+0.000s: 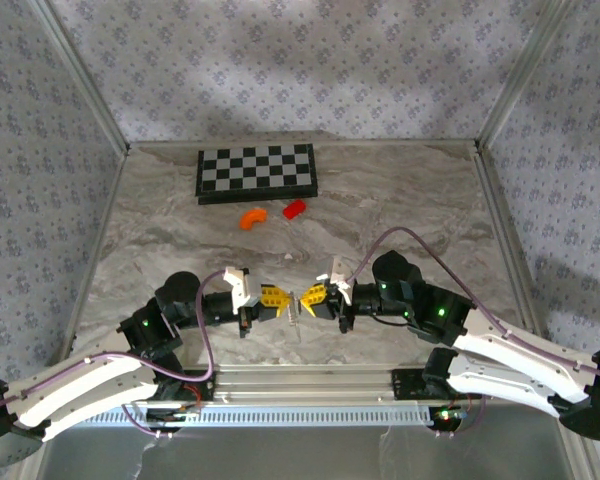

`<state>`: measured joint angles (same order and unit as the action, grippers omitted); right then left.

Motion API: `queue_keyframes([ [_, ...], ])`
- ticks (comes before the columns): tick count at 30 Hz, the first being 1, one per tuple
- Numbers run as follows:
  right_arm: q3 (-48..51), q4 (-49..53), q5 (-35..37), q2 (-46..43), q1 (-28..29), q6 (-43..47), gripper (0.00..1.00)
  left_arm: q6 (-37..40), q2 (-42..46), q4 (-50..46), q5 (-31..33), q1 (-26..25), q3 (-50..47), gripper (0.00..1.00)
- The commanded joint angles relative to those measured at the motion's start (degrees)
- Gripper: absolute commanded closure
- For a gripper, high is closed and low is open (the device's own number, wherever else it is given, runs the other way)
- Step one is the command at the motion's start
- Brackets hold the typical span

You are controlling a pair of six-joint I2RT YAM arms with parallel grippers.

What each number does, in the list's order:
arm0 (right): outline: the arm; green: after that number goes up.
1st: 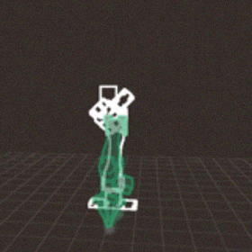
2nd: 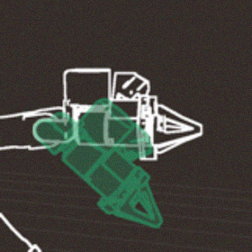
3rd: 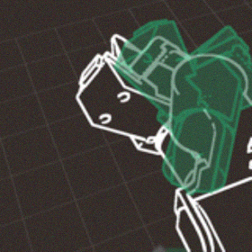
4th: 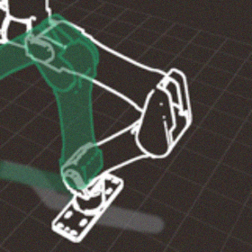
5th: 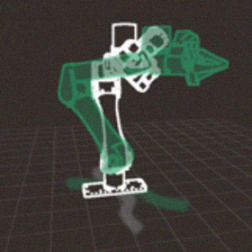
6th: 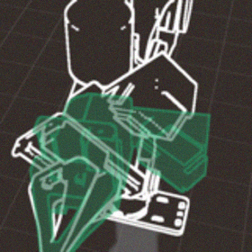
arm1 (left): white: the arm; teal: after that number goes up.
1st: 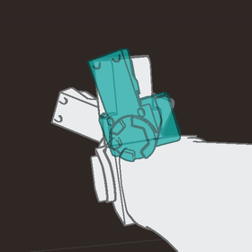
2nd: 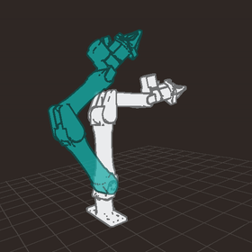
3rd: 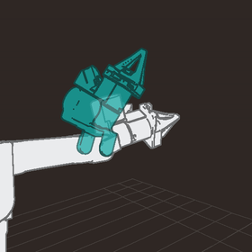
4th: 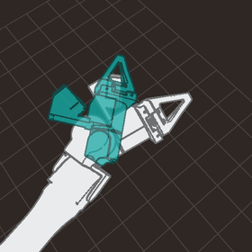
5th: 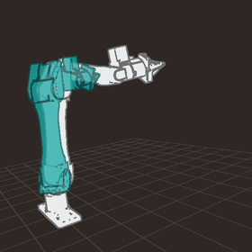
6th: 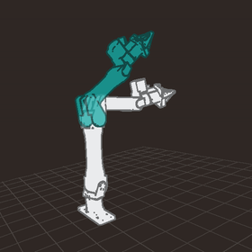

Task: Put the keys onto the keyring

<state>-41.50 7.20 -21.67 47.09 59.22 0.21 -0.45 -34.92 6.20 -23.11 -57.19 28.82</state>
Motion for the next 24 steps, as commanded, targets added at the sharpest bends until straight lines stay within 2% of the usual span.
queue_keyframes([
  [1,-0.46,-1.95,-1.17,-0.04,-0.25,-0.72,1.0,1.33,0.16,0.77,-0.14,-0.73,1.23,1.0],
  [17,-6.13,11.95,4.09,-1.67,-0.94,4.67,1.0,2.38,-2.23,-0.89,3.16,-0.73,3.2,1.0],
  [24,-8.47,13.49,6.49,-0.26,-0.72,3.73,1.0,2.82,-1.79,-3.02,3.6,-0.73,4.23,1.0],
])
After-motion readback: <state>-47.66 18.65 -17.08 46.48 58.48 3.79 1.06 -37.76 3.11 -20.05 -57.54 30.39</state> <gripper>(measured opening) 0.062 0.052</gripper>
